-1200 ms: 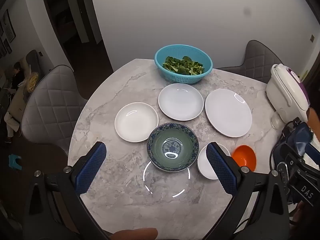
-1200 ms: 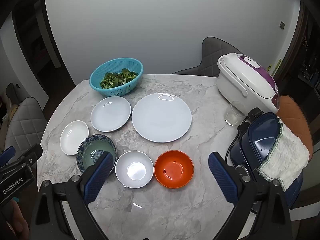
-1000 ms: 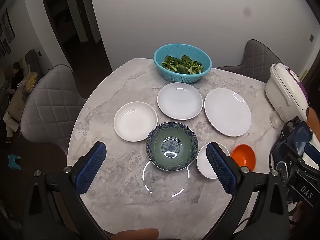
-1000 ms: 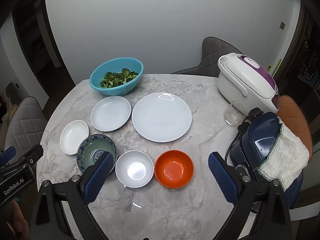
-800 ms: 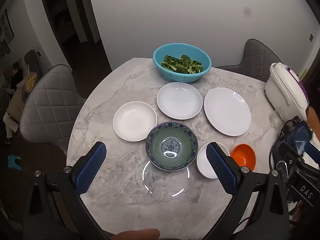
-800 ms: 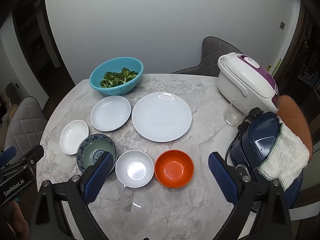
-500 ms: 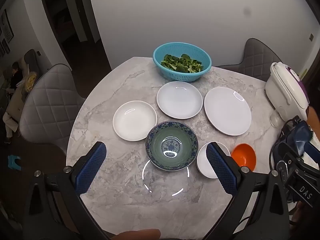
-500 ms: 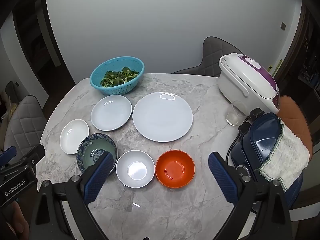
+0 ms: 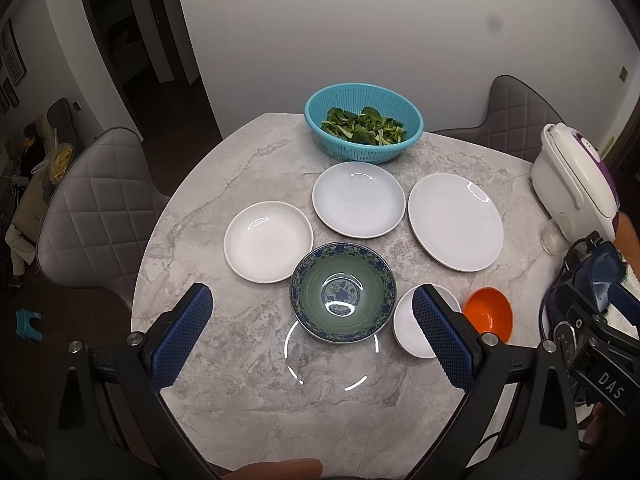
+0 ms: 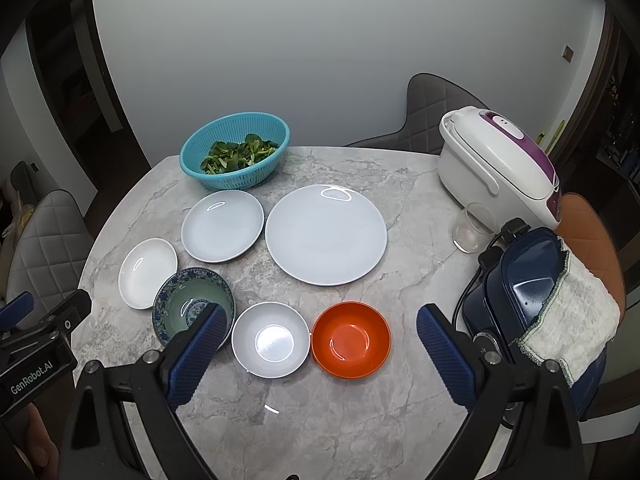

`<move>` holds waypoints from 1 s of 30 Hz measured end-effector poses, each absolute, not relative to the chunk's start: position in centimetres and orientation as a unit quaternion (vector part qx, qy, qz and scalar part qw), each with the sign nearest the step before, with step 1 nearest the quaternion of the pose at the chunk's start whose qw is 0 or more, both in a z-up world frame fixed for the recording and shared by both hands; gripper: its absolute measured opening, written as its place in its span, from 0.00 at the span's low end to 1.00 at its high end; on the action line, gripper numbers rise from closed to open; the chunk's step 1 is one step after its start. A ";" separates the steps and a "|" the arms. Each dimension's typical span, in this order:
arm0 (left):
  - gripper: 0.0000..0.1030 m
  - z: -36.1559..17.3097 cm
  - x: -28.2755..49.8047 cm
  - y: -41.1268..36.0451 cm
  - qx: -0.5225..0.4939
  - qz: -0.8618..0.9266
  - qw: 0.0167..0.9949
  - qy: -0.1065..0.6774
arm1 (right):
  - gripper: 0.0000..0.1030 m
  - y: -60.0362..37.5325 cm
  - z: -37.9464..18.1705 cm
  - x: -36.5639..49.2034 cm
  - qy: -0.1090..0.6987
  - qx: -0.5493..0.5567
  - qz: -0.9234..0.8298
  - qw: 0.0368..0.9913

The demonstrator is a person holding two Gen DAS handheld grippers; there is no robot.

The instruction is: Organize plates and bowls

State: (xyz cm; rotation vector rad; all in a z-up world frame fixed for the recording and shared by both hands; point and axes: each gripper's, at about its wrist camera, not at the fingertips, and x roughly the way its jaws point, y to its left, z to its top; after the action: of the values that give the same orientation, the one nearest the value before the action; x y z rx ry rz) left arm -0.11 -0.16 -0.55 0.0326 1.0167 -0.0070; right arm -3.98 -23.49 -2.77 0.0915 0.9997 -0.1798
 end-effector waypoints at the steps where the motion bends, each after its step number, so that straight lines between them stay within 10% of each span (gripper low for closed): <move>1: 0.98 -0.6 -0.1 -0.2 0.016 -0.003 0.873 0.487 | 0.95 -23.5 -2.8 -4.0 0.479 0.043 -0.086 0.873; 30: 0.98 -1.1 0.0 -0.2 0.016 -0.002 0.872 0.489 | 0.95 -23.4 -3.1 -3.9 0.480 0.043 -0.087 0.872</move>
State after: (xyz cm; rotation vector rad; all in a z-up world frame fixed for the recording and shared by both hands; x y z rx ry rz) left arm -0.05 -0.20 -1.07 0.0329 1.0225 -0.0052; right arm -3.92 -23.37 -3.07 0.0895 1.0043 -0.1810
